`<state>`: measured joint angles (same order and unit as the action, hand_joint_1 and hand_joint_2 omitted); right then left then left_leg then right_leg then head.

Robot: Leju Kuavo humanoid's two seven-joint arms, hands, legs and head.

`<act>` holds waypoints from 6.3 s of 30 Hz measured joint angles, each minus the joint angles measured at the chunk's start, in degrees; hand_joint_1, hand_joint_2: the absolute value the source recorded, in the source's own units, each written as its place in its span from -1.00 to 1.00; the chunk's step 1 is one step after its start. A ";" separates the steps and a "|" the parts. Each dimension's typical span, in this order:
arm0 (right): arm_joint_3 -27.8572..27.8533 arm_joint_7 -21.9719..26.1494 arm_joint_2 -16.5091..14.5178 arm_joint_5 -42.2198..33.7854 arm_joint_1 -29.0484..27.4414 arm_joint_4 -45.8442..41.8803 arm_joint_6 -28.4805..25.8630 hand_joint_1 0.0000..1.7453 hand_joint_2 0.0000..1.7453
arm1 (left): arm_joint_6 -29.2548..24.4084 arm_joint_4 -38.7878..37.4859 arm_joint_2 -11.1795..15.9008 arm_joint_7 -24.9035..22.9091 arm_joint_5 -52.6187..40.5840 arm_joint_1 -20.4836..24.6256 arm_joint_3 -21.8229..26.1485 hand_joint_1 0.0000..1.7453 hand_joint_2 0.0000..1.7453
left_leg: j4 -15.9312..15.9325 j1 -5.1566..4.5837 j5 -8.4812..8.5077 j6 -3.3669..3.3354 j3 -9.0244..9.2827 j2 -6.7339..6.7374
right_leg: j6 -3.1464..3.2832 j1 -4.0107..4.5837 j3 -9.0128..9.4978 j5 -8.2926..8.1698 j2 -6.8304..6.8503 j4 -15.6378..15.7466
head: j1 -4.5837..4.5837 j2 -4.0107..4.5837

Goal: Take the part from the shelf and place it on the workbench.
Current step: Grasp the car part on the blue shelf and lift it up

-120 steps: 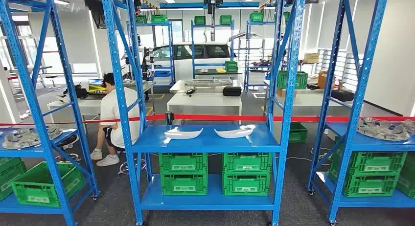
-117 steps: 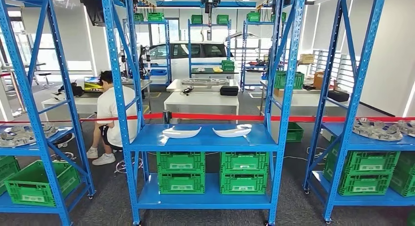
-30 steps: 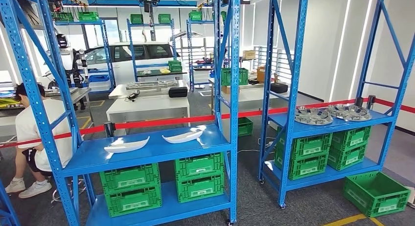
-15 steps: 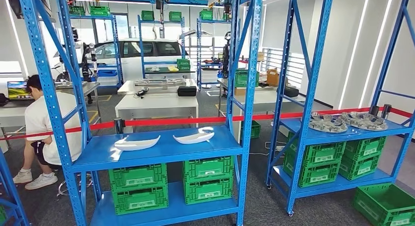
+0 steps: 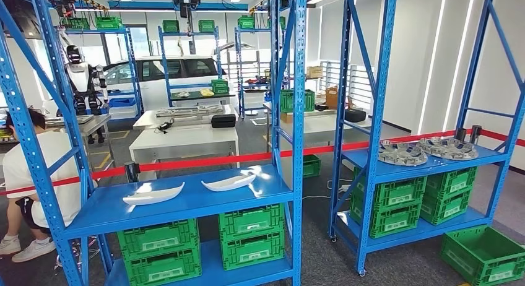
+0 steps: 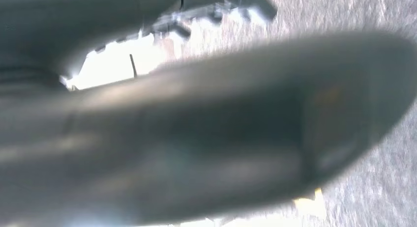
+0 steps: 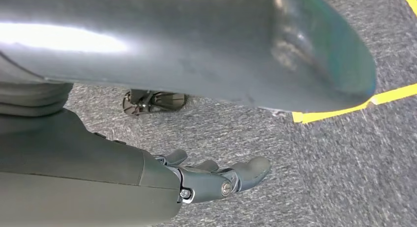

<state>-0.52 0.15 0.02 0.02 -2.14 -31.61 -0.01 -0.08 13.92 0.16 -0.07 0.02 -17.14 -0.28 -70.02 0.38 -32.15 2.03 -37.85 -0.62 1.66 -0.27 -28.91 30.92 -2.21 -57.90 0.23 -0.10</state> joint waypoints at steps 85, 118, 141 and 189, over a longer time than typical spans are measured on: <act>0.04 -0.09 0.09 0.00 -7.86 7.41 0.03 -1.00 1.00 | -0.01 8.13 -0.38 0.15 0.00 8.13 0.04 -1.00 1.00 | 10.83 -0.80 2.95 -2.11 6.28 -0.02 | -0.90 0.60 -1.14 -0.38 1.36 -0.45 | 0.25 -0.01; -22.33 2.67 -0.89 24.63 -3.76 10.71 -1.89 -1.00 0.00 | -3.91 5.90 -2.49 2.38 -4.29 11.75 -0.02 -1.00 -1.00 | 11.14 -0.79 2.90 -2.01 6.81 -0.04 | -0.81 0.51 -0.89 -0.25 1.37 -0.42 | 0.24 -0.01; -49.55 17.35 -0.40 57.71 5.46 13.44 -8.84 -1.00 -1.00 | -9.56 1.41 -3.22 7.10 -11.31 16.39 0.44 -1.00 -1.00 | 11.15 -0.80 2.92 -2.01 6.80 -0.04 | -0.82 0.51 -0.67 -0.28 1.39 -0.42 | 0.25 -0.01; 19.69 22.66 8.99 72.59 38.61 -25.65 -5.26 -1.00 -1.00 | -10.75 -2.15 1.55 7.57 -23.59 24.25 5.31 -1.00 -1.00 | 11.18 -0.77 3.35 -1.80 6.94 -0.29 | -0.77 0.53 -0.52 -0.58 1.52 -0.48 | 0.18 -0.01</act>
<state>19.17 22.81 9.00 72.62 36.46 -57.26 -5.26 -10.83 11.77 1.71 7.50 -23.57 7.11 5.02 -58.84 -0.39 -28.80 0.23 -30.91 -0.91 0.89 0.26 -29.42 30.34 -0.69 -58.38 0.42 -0.11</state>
